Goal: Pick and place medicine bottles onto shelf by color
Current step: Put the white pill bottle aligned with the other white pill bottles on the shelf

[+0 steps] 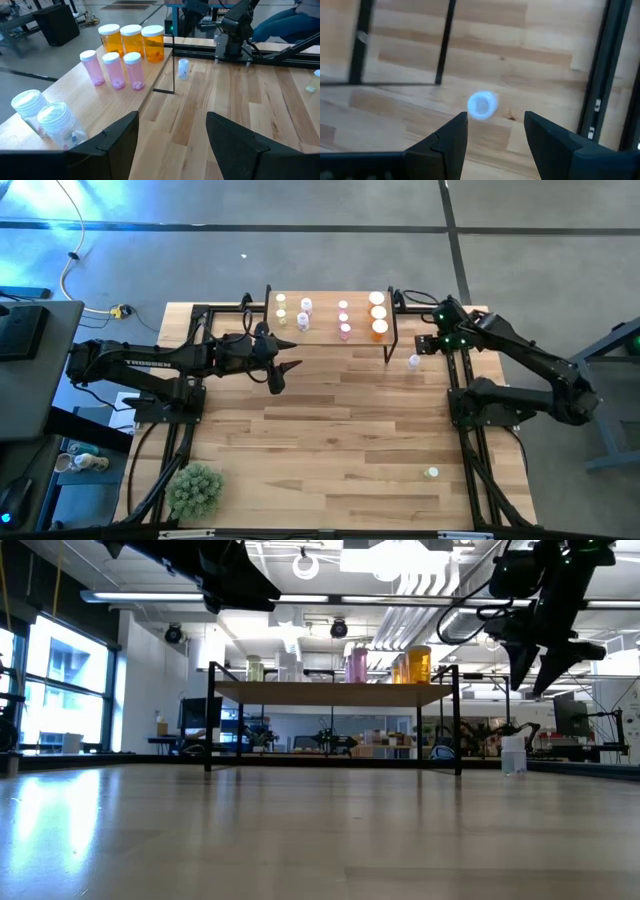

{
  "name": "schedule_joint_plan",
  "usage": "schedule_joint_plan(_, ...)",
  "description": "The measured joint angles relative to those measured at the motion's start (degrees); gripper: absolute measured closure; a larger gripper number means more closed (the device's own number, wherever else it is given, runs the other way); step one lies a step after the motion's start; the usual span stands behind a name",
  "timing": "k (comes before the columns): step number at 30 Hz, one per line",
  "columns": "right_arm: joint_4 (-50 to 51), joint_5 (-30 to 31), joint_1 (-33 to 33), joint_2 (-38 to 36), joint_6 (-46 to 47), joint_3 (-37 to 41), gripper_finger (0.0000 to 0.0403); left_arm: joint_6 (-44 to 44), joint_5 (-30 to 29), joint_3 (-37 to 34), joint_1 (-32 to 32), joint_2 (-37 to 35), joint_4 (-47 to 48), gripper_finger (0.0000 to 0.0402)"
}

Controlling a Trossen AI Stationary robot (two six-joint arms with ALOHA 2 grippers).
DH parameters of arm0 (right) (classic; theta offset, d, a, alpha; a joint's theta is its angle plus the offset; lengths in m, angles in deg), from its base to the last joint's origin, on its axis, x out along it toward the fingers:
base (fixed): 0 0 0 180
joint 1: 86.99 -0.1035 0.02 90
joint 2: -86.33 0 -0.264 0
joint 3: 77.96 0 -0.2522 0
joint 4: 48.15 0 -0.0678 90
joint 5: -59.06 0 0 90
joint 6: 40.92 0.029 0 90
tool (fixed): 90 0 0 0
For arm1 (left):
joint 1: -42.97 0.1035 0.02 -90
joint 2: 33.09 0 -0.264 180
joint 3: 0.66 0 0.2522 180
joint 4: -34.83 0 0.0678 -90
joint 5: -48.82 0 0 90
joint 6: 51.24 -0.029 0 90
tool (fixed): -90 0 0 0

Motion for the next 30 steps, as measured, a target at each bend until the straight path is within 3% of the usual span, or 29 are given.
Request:
schedule_joint_plan(8, 1.74, -0.02, -0.01, -3.49, 2.69, 7.45, 0.0217, -0.02, 0.0, 0.0, 0.01, 0.0, 0.0, 0.0179)
schedule_joint_plan(16, -4.9, -4.04, -0.01, -4.44, 4.05, 10.69, 0.0217, -0.01, 0.0, 0.0, 0.01, 0.0, -0.01, 0.0179)
schedule_joint_plan(22, -12.47, -3.99, -0.01, -4.26, 4.78, 13.32, 0.0217, 0.0, 0.0, 0.0, -0.11, 0.0, 0.0, 0.0179)
schedule_joint_plan(30, -15.46, -2.71, -0.08, -1.1, 8.04, 13.59, 0.0217, -0.02, 0.02, 0.0, -0.11, 0.0, 0.0, 0.0179)
